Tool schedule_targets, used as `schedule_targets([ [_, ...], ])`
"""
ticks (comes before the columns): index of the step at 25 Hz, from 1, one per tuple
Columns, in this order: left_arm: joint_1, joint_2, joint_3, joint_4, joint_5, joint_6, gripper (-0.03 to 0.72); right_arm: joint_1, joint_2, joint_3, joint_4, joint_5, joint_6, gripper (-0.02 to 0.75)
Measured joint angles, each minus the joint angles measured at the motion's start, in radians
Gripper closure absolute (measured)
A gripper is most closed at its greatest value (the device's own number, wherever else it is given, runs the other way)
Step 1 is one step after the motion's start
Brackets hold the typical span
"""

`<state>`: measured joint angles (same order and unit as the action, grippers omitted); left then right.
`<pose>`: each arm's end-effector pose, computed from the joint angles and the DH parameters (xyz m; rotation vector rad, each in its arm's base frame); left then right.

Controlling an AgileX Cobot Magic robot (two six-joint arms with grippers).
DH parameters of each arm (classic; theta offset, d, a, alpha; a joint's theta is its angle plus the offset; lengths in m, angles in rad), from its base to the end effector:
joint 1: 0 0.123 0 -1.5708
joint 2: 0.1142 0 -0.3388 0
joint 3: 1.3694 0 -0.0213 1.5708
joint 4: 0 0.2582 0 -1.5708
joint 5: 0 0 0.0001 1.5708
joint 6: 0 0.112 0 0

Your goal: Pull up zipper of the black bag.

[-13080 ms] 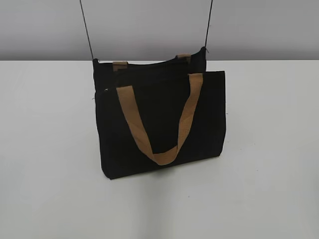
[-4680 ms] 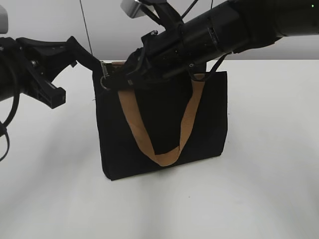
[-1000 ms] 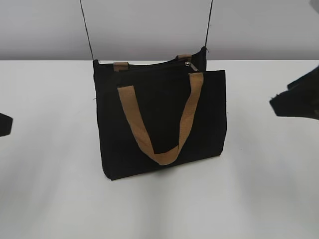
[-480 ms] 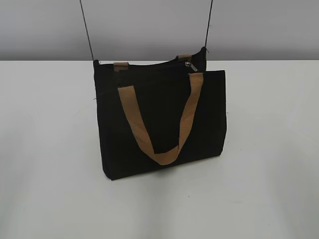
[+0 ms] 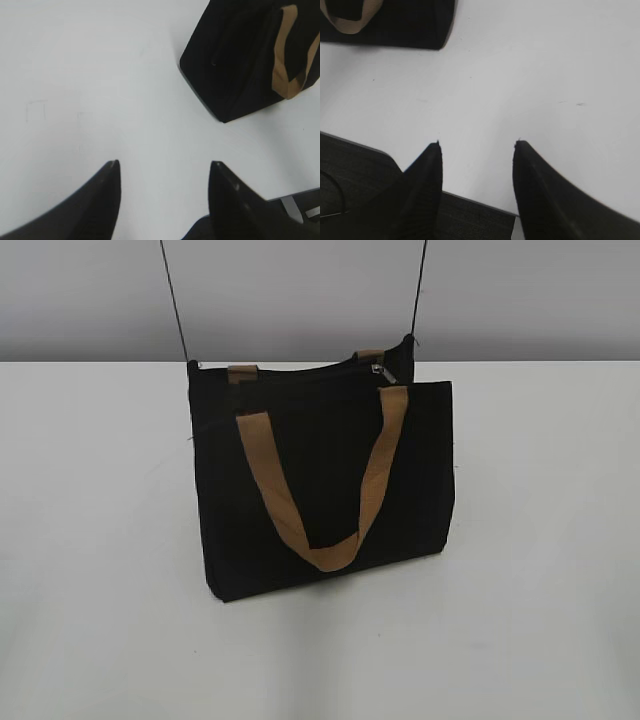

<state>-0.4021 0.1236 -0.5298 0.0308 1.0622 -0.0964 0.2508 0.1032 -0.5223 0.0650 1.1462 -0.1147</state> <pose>-0.0151 0.0097 0.2835 0.3276 2.1248 -0.2538 -0.0265 0.0001 0.2731 -0.4054 2.1756 0.1558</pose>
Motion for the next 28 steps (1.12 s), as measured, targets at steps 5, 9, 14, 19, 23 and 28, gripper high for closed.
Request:
schedule_targets([
  [5, 0.000, -0.020, 0.001, 0.001, -0.001, 0.000, 0.267, 0.000, -0.011, 0.037, -0.053, -0.033, 0.050, 0.388],
  [9, 0.000, -0.020, 0.001, 0.001, -0.001, 0.000, 0.267, 0.000, -0.011, 0.039, -0.057, -0.042, 0.056, 0.389],
  [14, 0.000, -0.020, 0.001, 0.001, -0.001, 0.000, 0.277, 0.000, -0.011, 0.040, -0.058, -0.046, 0.057, 0.389],
  [19, 0.000, -0.020, 0.001, 0.001, -0.001, 0.000, 0.306, 0.000, -0.011, 0.040, -0.058, -0.046, 0.057, 0.390],
  [23, 0.000, -0.022, 0.001, 0.001, -0.001, 0.000, 0.342, 0.000, -0.011, 0.040, -0.058, -0.046, 0.057, 0.389],
  [28, 0.025, -0.022, 0.001, 0.001, -0.001, 0.000, 0.380, -0.016, -0.016, 0.040, -0.058, -0.046, 0.057, 0.389],
])
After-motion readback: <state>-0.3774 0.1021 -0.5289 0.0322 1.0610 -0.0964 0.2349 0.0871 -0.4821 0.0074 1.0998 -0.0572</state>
